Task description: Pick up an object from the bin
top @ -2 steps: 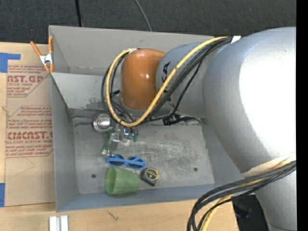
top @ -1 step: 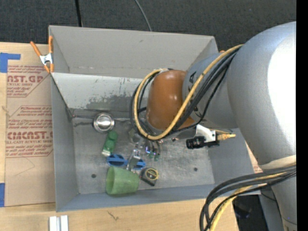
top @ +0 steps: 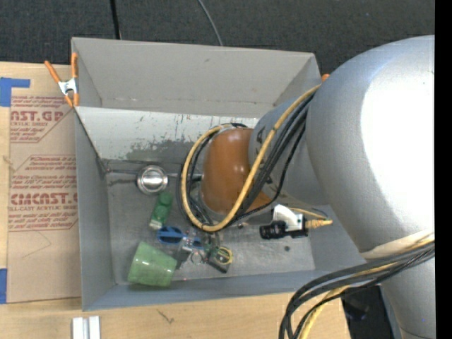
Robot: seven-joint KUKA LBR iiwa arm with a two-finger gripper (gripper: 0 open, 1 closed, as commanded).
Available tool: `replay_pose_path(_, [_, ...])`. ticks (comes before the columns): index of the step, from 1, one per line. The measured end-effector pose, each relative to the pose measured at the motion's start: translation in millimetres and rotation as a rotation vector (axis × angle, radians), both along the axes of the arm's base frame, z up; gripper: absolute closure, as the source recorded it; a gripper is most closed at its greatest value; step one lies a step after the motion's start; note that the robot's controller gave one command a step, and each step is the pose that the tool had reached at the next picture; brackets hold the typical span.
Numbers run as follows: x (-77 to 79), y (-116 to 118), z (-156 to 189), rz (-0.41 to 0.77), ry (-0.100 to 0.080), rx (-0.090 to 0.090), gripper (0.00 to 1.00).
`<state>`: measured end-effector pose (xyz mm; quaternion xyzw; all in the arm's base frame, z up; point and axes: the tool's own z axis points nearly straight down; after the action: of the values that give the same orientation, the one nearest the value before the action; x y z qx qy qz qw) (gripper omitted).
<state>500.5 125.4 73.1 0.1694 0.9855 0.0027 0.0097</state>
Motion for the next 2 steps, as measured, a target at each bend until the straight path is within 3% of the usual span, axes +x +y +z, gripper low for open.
replay_pose_path(1, [2.9, -0.1, 2.0, -0.001, 0.010, -0.001, 0.00])
replay_pose_path(2, [2.4, 1.1, 3.3, 0.000, 0.014, 0.001, 1.00])
